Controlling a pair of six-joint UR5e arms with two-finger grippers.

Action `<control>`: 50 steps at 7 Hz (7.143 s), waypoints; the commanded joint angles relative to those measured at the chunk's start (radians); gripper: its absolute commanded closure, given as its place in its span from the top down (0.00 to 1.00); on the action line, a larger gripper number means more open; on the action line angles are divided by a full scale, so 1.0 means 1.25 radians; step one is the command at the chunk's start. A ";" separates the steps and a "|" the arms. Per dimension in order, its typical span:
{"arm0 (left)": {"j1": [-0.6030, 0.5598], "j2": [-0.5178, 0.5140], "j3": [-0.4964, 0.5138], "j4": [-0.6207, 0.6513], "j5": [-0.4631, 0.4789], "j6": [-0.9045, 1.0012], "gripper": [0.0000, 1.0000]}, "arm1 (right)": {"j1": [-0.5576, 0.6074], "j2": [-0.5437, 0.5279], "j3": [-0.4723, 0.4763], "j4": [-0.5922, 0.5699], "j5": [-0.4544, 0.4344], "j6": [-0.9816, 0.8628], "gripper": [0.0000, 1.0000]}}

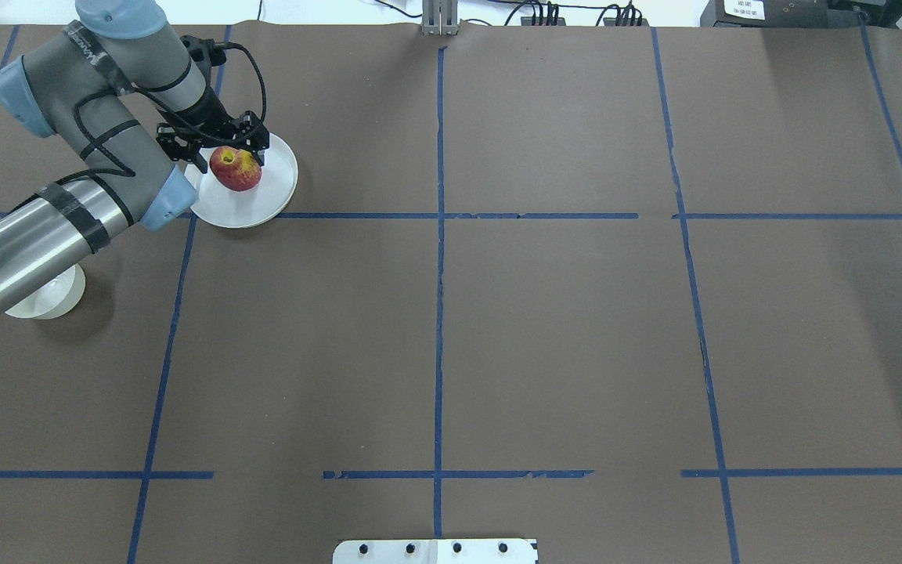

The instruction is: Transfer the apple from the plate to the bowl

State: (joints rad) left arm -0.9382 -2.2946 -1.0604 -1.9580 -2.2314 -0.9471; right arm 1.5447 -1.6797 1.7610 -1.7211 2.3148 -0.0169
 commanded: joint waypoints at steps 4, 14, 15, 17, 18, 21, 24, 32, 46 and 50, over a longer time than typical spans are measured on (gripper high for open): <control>0.006 0.002 -0.003 0.002 0.000 0.002 0.59 | 0.000 0.000 0.000 0.000 0.000 0.000 1.00; -0.076 0.667 -0.568 -0.121 0.071 0.077 0.00 | 0.000 0.000 0.000 0.000 0.000 0.000 1.00; -0.030 0.667 -0.564 -0.136 0.082 0.035 0.00 | 0.000 0.000 -0.001 0.000 0.000 0.000 1.00; -0.004 0.664 -0.564 -0.138 0.093 0.018 0.01 | 0.000 0.000 0.000 0.000 0.000 0.000 1.00; -0.004 0.664 -0.563 -0.138 0.093 0.026 0.57 | 0.000 0.000 -0.001 0.000 0.000 0.000 1.00; -0.004 0.654 -0.563 -0.138 0.083 0.053 1.00 | 0.000 0.000 0.000 0.000 0.000 0.000 1.00; -0.048 0.659 -0.624 -0.127 0.065 0.112 1.00 | 0.000 0.000 0.000 0.000 0.000 0.000 1.00; -0.526 0.764 -0.562 0.204 -0.128 0.813 1.00 | 0.000 0.000 0.000 0.000 0.000 0.000 1.00; -0.527 0.761 -0.554 0.295 -0.056 0.815 1.00 | 0.000 0.000 0.000 0.000 0.000 0.000 1.00; -0.527 0.758 -0.557 0.294 -0.056 0.815 1.00 | 0.000 0.000 0.000 0.000 0.000 0.000 1.00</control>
